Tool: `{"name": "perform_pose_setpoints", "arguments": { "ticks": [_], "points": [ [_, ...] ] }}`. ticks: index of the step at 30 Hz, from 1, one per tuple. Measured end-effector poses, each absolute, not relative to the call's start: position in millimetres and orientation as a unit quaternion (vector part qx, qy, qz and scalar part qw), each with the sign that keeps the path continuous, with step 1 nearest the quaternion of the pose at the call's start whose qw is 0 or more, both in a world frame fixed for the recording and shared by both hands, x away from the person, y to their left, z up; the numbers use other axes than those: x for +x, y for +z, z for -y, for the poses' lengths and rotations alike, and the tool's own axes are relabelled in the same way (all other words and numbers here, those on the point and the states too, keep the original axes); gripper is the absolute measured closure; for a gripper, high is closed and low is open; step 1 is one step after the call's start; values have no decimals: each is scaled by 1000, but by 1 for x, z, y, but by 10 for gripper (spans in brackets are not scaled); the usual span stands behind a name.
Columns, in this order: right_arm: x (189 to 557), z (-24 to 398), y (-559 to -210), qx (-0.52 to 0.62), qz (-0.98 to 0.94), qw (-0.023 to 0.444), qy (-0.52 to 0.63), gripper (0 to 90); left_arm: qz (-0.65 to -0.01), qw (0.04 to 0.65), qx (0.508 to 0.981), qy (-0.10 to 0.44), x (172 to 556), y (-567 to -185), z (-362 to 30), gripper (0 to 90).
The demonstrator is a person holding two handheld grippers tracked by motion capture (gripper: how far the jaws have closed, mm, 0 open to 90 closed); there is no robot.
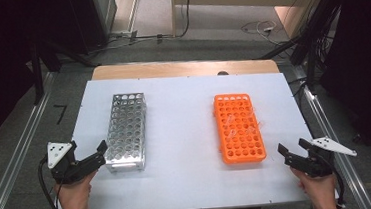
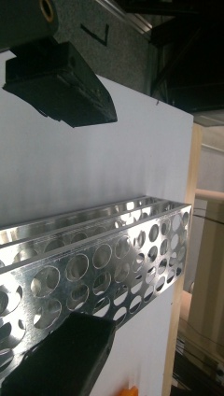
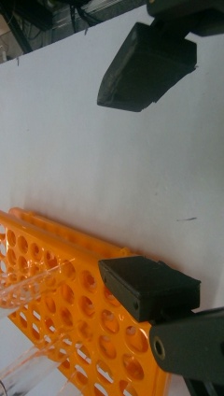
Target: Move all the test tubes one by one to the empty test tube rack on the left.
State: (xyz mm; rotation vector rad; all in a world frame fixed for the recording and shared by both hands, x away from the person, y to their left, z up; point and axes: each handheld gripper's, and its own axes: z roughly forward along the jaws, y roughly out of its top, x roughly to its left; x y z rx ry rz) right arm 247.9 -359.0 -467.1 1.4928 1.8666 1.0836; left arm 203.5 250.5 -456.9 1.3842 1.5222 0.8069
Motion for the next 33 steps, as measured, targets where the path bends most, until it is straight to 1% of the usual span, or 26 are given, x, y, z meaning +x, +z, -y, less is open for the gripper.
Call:
{"name": "perform_pose_setpoints", "arguments": {
  "ticks": [1,5,7,13,27,33],
  "points": [
    [248,359,-467,550,-688,256,399,169,-615,449,560,326,204,-457,-250,31],
    [248,353,-467,533,-697,283,387,168,-614,446,563,328,203,-457,-248,31],
    [248,351,-467,533,-698,286,383,167,-613,447,563,327,203,-457,-248,31],
    [251,345,-462,536,-699,262,394,167,-615,449,560,326,202,-457,-249,33],
    [260,330,-463,520,-712,245,404,200,-618,450,558,323,202,-457,-249,37],
    [265,326,-462,512,-714,248,408,222,-618,449,557,325,203,-458,-250,37]
  ]
}}
